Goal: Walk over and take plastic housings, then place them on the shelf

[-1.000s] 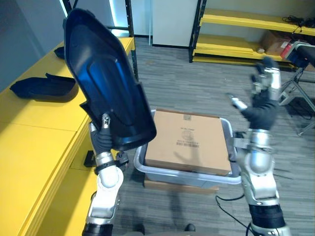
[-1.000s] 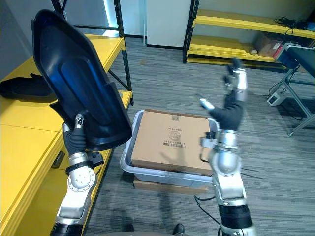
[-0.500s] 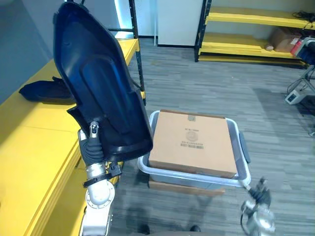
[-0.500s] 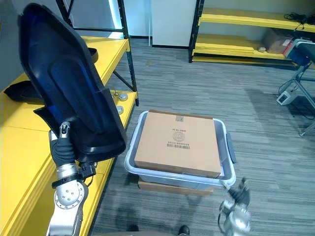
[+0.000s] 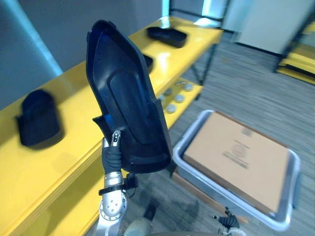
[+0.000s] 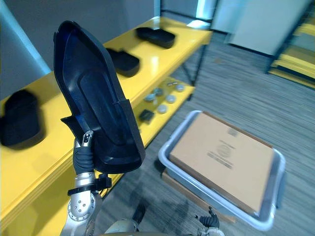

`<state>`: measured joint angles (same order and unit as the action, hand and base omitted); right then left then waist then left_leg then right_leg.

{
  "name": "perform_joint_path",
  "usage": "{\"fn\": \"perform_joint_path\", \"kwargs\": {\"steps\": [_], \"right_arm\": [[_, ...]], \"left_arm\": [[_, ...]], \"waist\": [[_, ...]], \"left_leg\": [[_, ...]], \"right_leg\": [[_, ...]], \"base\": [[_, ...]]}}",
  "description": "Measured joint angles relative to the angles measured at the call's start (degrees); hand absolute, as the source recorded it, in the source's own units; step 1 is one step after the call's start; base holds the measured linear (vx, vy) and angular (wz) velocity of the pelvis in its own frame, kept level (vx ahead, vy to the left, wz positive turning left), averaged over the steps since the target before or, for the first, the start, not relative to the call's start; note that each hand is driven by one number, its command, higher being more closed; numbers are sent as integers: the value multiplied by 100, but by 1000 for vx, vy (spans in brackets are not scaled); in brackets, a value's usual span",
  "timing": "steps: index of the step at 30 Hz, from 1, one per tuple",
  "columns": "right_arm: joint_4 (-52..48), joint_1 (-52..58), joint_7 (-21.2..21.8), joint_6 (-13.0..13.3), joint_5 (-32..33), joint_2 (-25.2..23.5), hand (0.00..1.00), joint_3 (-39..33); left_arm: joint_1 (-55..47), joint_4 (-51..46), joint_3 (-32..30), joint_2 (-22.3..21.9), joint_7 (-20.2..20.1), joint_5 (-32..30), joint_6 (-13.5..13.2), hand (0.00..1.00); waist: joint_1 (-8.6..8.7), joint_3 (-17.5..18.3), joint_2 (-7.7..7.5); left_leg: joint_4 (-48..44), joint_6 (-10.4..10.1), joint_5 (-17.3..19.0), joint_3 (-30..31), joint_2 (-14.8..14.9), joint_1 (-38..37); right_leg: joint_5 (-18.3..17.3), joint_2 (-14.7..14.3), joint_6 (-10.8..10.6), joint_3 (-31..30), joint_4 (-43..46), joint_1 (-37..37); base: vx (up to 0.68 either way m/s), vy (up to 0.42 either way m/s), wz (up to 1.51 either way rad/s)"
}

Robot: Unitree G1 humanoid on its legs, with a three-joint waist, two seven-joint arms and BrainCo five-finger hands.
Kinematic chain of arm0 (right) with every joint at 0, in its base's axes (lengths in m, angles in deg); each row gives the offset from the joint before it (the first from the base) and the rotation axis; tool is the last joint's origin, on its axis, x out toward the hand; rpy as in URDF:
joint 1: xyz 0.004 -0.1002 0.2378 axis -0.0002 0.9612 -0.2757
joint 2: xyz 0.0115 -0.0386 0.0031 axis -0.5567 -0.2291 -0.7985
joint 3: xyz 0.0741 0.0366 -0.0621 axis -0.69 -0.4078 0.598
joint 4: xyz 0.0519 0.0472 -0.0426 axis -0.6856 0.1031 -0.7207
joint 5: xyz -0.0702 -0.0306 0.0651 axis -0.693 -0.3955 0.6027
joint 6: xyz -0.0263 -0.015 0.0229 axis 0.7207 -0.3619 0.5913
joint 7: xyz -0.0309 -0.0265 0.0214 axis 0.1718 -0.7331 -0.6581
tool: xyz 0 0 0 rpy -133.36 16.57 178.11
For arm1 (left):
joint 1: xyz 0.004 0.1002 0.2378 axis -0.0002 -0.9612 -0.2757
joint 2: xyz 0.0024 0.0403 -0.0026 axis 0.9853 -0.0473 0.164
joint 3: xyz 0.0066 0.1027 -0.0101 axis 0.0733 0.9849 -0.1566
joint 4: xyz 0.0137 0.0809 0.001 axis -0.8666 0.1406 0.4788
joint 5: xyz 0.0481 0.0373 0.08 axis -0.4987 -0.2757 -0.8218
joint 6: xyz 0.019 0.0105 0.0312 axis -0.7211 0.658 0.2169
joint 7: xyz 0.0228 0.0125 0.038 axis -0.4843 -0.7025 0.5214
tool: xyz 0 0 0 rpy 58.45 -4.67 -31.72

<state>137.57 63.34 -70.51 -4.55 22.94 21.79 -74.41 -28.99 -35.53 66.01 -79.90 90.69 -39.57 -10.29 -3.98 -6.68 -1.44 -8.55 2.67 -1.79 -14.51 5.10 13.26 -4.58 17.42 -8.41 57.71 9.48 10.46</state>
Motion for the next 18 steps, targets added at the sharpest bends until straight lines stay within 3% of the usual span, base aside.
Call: {"fn": "perform_joint_path", "kwargs": {"steps": [1, 2, 4, 5, 6, 7, 8, 9, 12, 15, 16, 18], "right_arm": [[-55, -29, 0, 1, -3, -1, 0, 36], [-143, -108, 2, 0, -9, -37, 0, 148], [-300, -129, 6, -2, -42, -147, 0, 194], [-319, -102, 6, -28, -85, -238, 0, 195], [-325, -58, 12, -67, -134, -328, 0, 205], [-324, -44, 12, -88, -143, -374, 0, 204], [-306, -63, 17, -118, -180, -452, 0, 214], [-245, -147, 13, -120, -185, -469, 0, 271], [-222, -248, 5, -129, -231, -468, 0, 371], [-234, -250, 3, -127, -230, -468, 0, 382], [-232, -187, -11, -129, -231, -466, 0, 380], [-247, -98, -10, -129, -231, -493, 0, 390]], "left_arm": [[1, 0, 29, -5, -34, 12, -5, 100], [11, -7, 72, -28, -87, 20, -19, 100], [83, -1, 211, -23, -116, 25, -35, 100], [195, 27, 345, -32, -155, 64, -33, 100], [349, 53, 467, -21, -195, 74, -30, 100], [450, 55, 532, 7, -188, 72, -30, 100], [676, 79, 582, 55, -182, 69, -60, 100], [897, 195, 589, 60, -176, 63, -109, 100], [1113, 529, 602, 65, -64, 61, -129, 100], [1171, 741, 680, 63, -60, 60, -110, 100], [1151, 834, 755, 63, -46, 49, -95, 100], [1124, 818, 771, 65, -42, 5, -96, 100]], "waist": [[-15, 0, 0], [-39, 12, -34], [-37, -24, -130], [-34, -41, -158], [5, -52, -168], [1, -56, -157], [11, -62, -128], [4, -68, -113], [59, -31, -219], [255, -20, -217], [296, -6, -274], [264, 39, -396]], "left_leg": [[-47, -62, -23, -177, -44, 12], [-102, 8, 47, -279, -198, 35], [-318, 56, 353, -93, -427, 92], [-490, 101, 548, 70, -565, 70], [-643, 147, 751, 314, -685, -58], [-689, 155, 834, 427, -705, -138], [-757, 101, 971, 639, -685, -255], [-611, 88, 975, 720, -692, -443], [-439, 153, 893, 1037, -825, -811], [-527, 145, 893, 1510, -885, -830], [-577, 97, 921, 1743, -1009, -888], [-608, 17, 972, 1771, -1125, -911]], "right_leg": [[8, 63, -13, 71, 51, 46], [31, 214, -47, 170, 123, 141], [31, 507, -48, 320, 470, 283], [43, 872, 171, 249, 1169, 325], [228, 1212, 804, -274, 2031, 172], [233, 1308, 967, -776, 2448, 0], [-201, 1100, 754, -2016, 3150, -528], [-562, 797, 562, -2866, 3458, -993], [-1089, 125, 534, -3788, 2948, -1669], [-1225, -520, 408, -4622, 2292, -2021], [-1071, -685, 345, -5047, 1797, -2069], [-517, -632, 434, -5082, 1418, -2055]], "base": [[153, 178, 93], [164, 222, 83], [129, 194, 83], [189, 240, 91], [237, 296, 88], [217, 233, 73], [212, 199, 61], [211, 171, 59], [229, 99, 55], [214, -33, 123], [208, -97, 125], [137, -116, 95]]}}
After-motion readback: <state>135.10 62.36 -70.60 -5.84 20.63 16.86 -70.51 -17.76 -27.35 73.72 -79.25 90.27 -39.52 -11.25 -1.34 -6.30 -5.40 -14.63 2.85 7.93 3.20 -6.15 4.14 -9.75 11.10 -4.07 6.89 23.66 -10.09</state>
